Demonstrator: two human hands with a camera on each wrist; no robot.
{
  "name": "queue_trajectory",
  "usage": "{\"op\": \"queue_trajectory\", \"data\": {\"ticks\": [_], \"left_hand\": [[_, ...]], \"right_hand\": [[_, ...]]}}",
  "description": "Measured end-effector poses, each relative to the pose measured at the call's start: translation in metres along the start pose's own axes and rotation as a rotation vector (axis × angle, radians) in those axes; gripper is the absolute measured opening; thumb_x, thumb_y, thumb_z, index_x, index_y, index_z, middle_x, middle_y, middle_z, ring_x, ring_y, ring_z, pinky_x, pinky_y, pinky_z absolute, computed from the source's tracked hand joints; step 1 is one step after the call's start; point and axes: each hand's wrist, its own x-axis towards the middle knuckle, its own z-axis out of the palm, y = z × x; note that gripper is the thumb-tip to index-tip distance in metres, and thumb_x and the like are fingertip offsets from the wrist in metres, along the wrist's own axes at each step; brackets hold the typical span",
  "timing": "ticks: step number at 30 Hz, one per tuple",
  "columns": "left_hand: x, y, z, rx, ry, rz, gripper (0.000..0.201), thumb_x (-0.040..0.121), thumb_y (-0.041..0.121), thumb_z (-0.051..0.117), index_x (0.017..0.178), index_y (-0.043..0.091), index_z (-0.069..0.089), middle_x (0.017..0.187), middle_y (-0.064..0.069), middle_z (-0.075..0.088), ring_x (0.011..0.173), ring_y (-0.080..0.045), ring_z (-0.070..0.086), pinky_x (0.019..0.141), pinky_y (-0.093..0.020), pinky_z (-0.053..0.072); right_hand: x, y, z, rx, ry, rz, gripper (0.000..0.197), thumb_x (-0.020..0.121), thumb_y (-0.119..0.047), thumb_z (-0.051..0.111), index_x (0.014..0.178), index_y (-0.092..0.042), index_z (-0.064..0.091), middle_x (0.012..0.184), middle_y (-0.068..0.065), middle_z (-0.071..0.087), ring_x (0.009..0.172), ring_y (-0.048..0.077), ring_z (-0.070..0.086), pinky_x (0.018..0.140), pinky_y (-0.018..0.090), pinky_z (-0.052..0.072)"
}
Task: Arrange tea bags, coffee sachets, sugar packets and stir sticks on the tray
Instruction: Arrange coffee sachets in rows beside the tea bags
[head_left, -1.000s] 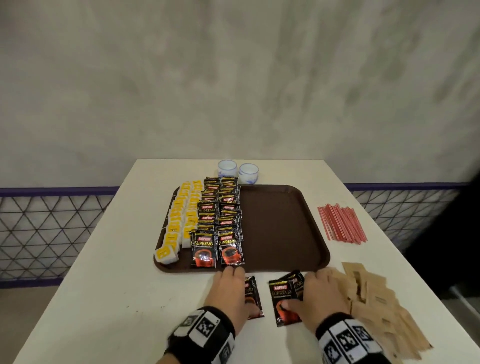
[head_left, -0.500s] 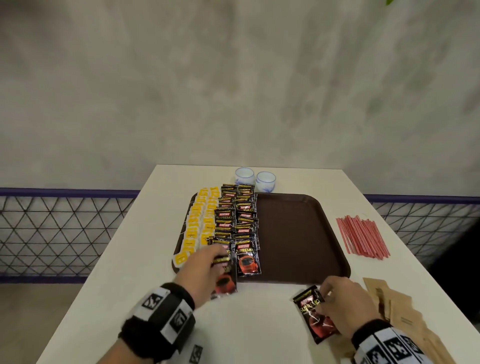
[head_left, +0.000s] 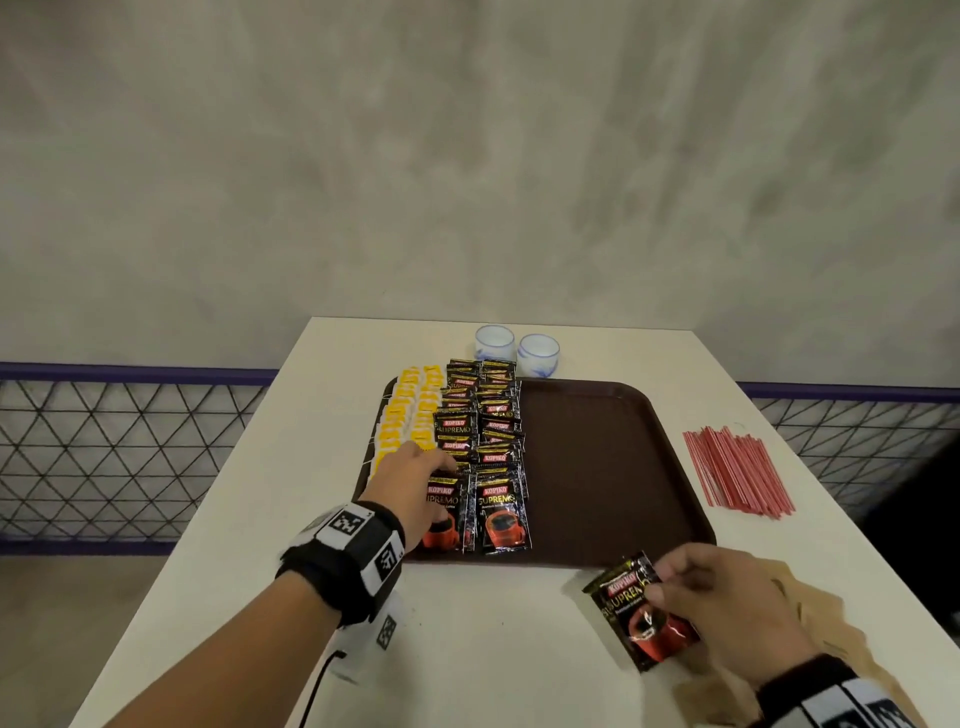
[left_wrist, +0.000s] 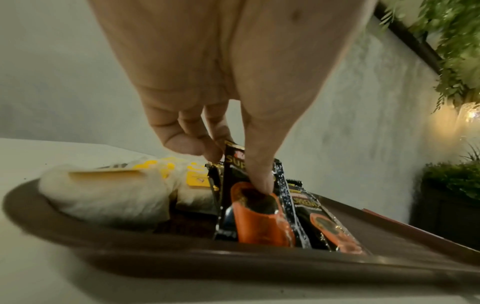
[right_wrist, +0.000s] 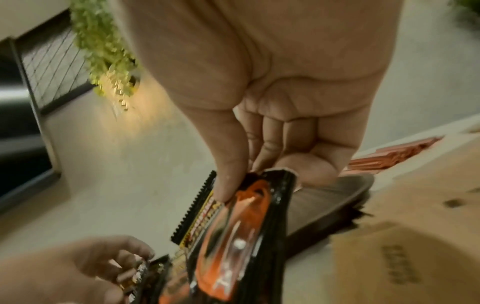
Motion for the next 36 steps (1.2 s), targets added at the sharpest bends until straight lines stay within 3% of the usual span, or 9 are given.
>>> {"op": "queue_trajectory", "data": {"ticks": [4,7,10,16,21,26,30,36], "left_hand": [[-0.006,0.003,-0.001,-0.04,0.124,0.015,0.059,0.071,0.026,0.079,0.12,0.038,0.048,0.118,0.006,0.034,0.115,-0.015,0.032,0.099,-0.029,0.036],[-0.013,0.003,-0.002,-0.085,0.174,0.025,0.051,0.074,0.029,0.077,0.117,0.039,0.051,0.119,0.009,0.034,0.117,-0.016,0.033,0.101,-0.032,0.036],[-0.024,0.001,-0.004,-0.155,0.206,0.025,0.04,0.077,0.029,0.074,0.113,0.037,0.055,0.115,0.011,0.036,0.117,-0.015,0.034,0.101,-0.032,0.034],[-0.044,-0.01,-0.007,-0.184,0.187,0.01,0.036,0.08,0.031,0.071,0.113,0.035,0.057,0.121,0.009,0.041,0.119,-0.016,0.035,0.102,-0.032,0.033],[-0.051,-0.018,-0.012,-0.214,0.22,0.009,0.033,0.08,0.03,0.07,0.11,0.034,0.058,0.117,0.012,0.041,0.115,-0.011,0.034,0.097,-0.027,0.03],[-0.05,-0.019,-0.004,-0.207,0.197,0.001,0.033,0.081,0.031,0.069,0.111,0.035,0.057,0.115,0.014,0.041,0.113,-0.011,0.035,0.096,-0.027,0.032],[-0.047,-0.01,0.006,-0.192,0.143,0.036,0.034,0.084,0.034,0.066,0.116,0.036,0.055,0.113,0.015,0.043,0.112,-0.01,0.037,0.1,-0.029,0.035],[-0.045,0.003,0.02,-0.186,0.075,0.068,0.033,0.085,0.037,0.062,0.117,0.035,0.056,0.113,0.015,0.046,0.111,-0.009,0.04,0.101,-0.029,0.037]], "right_hand": [[0.011,-0.02,0.007,0.307,-0.051,-0.062,0.012,0.08,-0.001,0.071,0.077,-0.01,0.062,0.06,-0.002,0.063,0.067,0.02,0.064,0.065,0.031,0.047],[0.035,-0.039,0.032,0.448,-0.015,-0.053,0.017,0.081,0.001,0.069,0.076,-0.012,0.06,0.054,-0.004,0.061,0.061,0.019,0.058,0.063,0.033,0.046],[0.063,-0.057,0.065,0.377,0.044,-0.105,0.016,0.08,-0.007,0.073,0.076,-0.018,0.061,0.067,-0.001,0.064,0.066,0.017,0.06,0.067,0.034,0.049],[0.087,-0.065,0.1,0.278,0.029,-0.076,0.013,0.083,-0.01,0.07,0.082,-0.014,0.058,0.077,0.0,0.062,0.066,0.01,0.056,0.061,0.018,0.042],[0.093,-0.057,0.105,0.223,0.044,-0.028,0.021,0.08,-0.009,0.074,0.072,-0.019,0.056,0.078,0.005,0.061,0.074,0.018,0.057,0.073,0.028,0.047],[0.087,-0.057,0.099,0.248,0.033,-0.021,0.022,0.08,-0.009,0.073,0.07,-0.016,0.055,0.074,0.001,0.058,0.072,0.017,0.056,0.065,0.025,0.045],[0.082,-0.056,0.087,0.354,0.014,0.015,0.019,0.081,-0.008,0.072,0.072,-0.016,0.056,0.076,0.003,0.06,0.075,0.019,0.058,0.074,0.039,0.053],[0.073,-0.054,0.067,0.508,0.034,0.013,0.016,0.082,-0.004,0.069,0.077,-0.014,0.058,0.076,0.006,0.062,0.075,0.024,0.06,0.069,0.037,0.051]]}}
